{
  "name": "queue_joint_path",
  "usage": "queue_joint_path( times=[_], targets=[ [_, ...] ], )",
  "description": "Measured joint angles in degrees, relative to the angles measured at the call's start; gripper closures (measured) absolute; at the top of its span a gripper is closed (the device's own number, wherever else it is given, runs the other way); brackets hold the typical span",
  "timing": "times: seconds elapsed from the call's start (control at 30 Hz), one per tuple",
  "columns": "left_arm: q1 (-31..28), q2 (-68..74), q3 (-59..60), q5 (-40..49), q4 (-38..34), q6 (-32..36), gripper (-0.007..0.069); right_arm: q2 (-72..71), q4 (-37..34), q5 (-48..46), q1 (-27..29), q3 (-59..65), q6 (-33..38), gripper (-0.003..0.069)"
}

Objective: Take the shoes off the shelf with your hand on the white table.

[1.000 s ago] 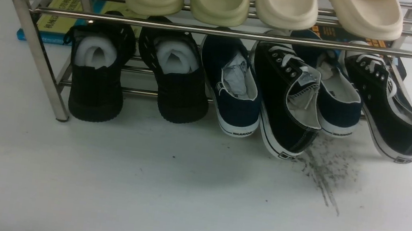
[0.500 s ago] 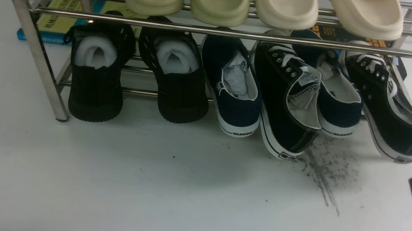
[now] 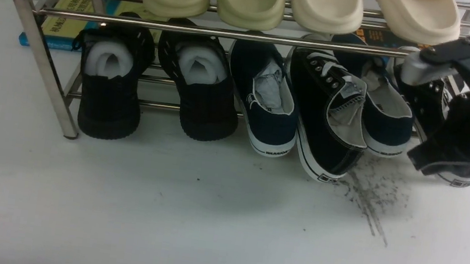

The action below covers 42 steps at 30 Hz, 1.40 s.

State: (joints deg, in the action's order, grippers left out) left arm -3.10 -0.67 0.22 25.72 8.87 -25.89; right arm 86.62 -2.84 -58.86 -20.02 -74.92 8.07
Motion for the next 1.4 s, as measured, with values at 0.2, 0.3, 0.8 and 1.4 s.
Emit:
queue_joint_path(
  times=[0.2, 0.3, 0.8, 1.4],
  targets=[
    [0.0, 0.0, 0.0, 0.0, 0.0, 0.0, 0.0385, 5.1, 5.5, 3.5, -0.4, -3.6, -1.9, 0.0482],
    [0.0, 0.0, 0.0, 0.0, 0.0, 0.0, 0.0385, 7.2, 6.5, 5.6, -0.4, -4.7, -2.0, 0.0394],
    [0.0, 0.0, 0.0, 0.0, 0.0, 0.0, 0.0385, 13.8, 11.5, 18.4, -0.5, -6.3, 3.4, 0.0274],
    [0.0, 0.0, 0.0, 0.0, 0.0, 0.0, 0.0385, 17.5, 16.3, 21.6, -0.7, -6.4, 3.4, 0.0272]
  ],
)
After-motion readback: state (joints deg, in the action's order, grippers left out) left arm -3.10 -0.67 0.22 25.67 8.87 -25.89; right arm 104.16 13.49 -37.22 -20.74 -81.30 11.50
